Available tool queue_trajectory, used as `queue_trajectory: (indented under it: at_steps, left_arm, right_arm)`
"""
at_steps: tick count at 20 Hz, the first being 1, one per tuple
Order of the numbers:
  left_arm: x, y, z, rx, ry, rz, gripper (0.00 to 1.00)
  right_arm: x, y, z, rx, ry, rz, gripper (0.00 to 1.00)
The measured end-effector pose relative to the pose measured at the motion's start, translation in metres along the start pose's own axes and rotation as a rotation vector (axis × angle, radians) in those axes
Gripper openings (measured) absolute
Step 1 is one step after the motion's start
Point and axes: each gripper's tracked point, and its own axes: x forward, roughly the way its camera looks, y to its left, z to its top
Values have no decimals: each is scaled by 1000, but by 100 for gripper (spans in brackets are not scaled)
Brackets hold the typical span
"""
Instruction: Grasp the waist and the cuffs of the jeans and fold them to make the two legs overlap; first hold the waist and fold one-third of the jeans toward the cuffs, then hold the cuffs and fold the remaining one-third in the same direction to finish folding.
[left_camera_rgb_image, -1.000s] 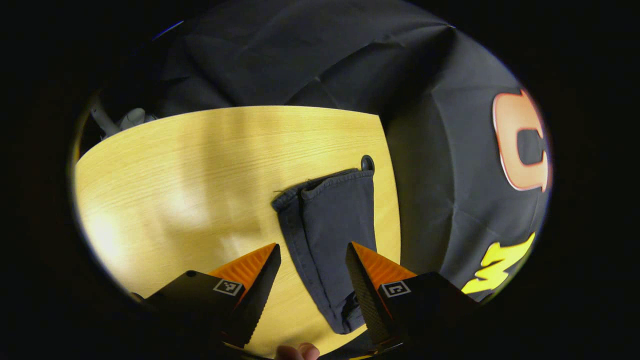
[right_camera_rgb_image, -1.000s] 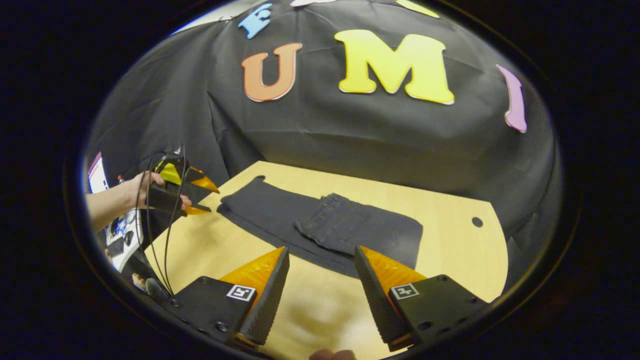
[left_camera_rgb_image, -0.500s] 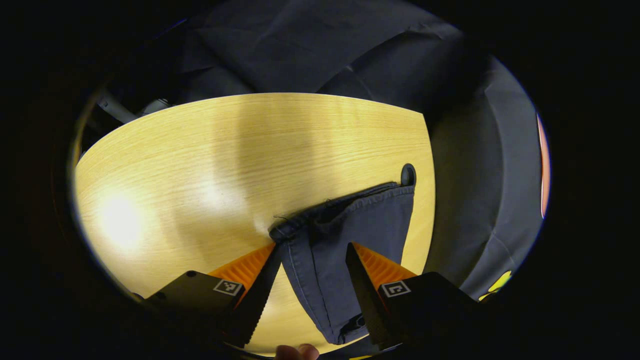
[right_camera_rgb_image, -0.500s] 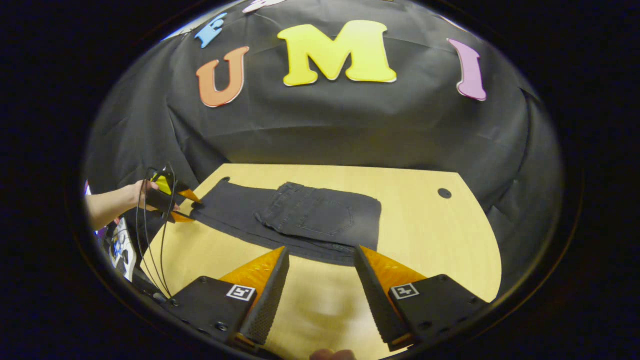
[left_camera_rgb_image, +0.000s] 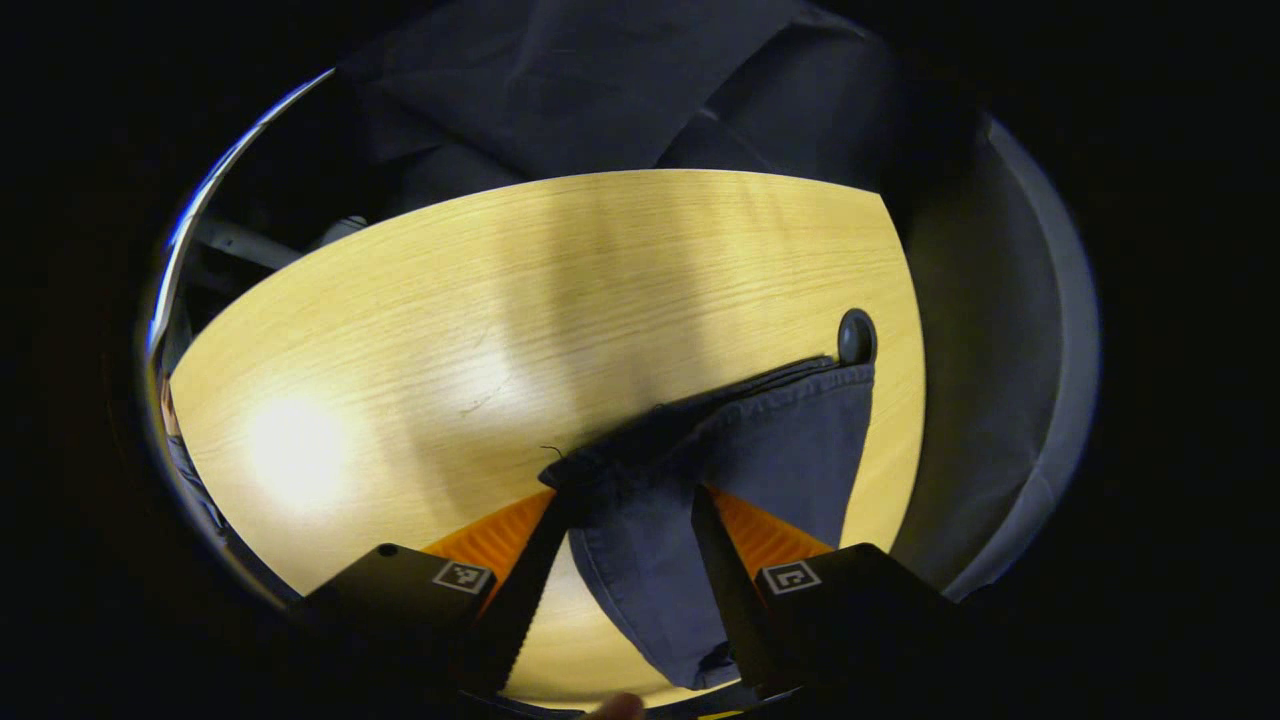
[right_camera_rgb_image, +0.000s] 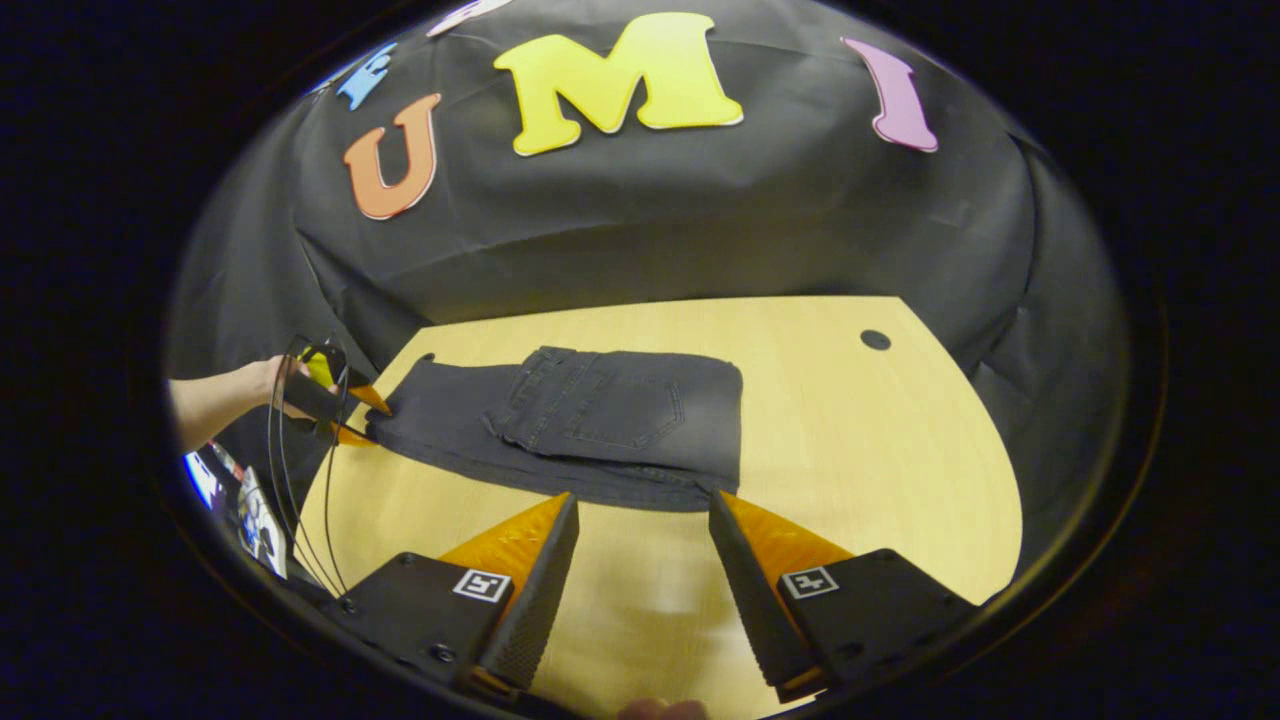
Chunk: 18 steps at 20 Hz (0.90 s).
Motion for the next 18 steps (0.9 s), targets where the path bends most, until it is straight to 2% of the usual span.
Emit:
queue_trajectory:
  at_steps: [1, 2, 3, 4, 5, 7, 8, 10, 12, 13, 15, 16, 17, 18]
  left_arm:
    - [1, -2, 2, -31, -15, -25, 66]
    - [2, -13, -2, -77, 4, -98, 49]
    - [1, -18, 2, -117, -21, -140, 33]
    - [-3, -22, 3, -136, -34, -172, 18]
    - [-4, -27, 2, -146, -43, -201, 12]
    - [-14, -38, 1, -141, -89, -259, 8]
    - [-23, -46, 1, -133, -114, -292, 7]
    - [-47, -64, -1, -96, -167, -346, 6]
    - [-78, -89, -4, -25, -222, -391, 5]
    - [-96, -105, -6, 14, -248, -428, 4]
    - [-136, -142, -18, 105, -289, -494, 4]
    - [-158, -161, -25, 157, -313, -526, 4]
    - [-180, -182, -34, 215, -341, -558, 4]
    - [-203, -202, -44, 280, -371, -582, 4]
  right_arm:
    - [-1, 0, -2, 17, 5, -1, 83]
    - [-1, -2, -4, 31, 9, -4, 83]
    - [-1, -4, -5, 34, 14, -8, 83]
    - [-2, -7, -7, 31, 14, -16, 79]
    - [-5, -12, -8, 29, 13, -25, 79]
    - [-13, -19, -7, 22, 2, -40, 79]
    - [-15, -21, -7, 21, 0, -43, 84]
    - [-22, -23, -9, 17, -2, -45, 84]
    - [-31, -27, -10, 6, -10, -50, 84]
    - [-36, -29, -8, -3, -26, -56, 79]
    - [-49, -33, -4, -24, -57, -64, 81]
    - [-54, -36, -2, -36, -74, -69, 91]
    - [-61, -40, 0, -48, -90, -82, 85]
    - [-68, -44, 2, -59, -109, -89, 90]
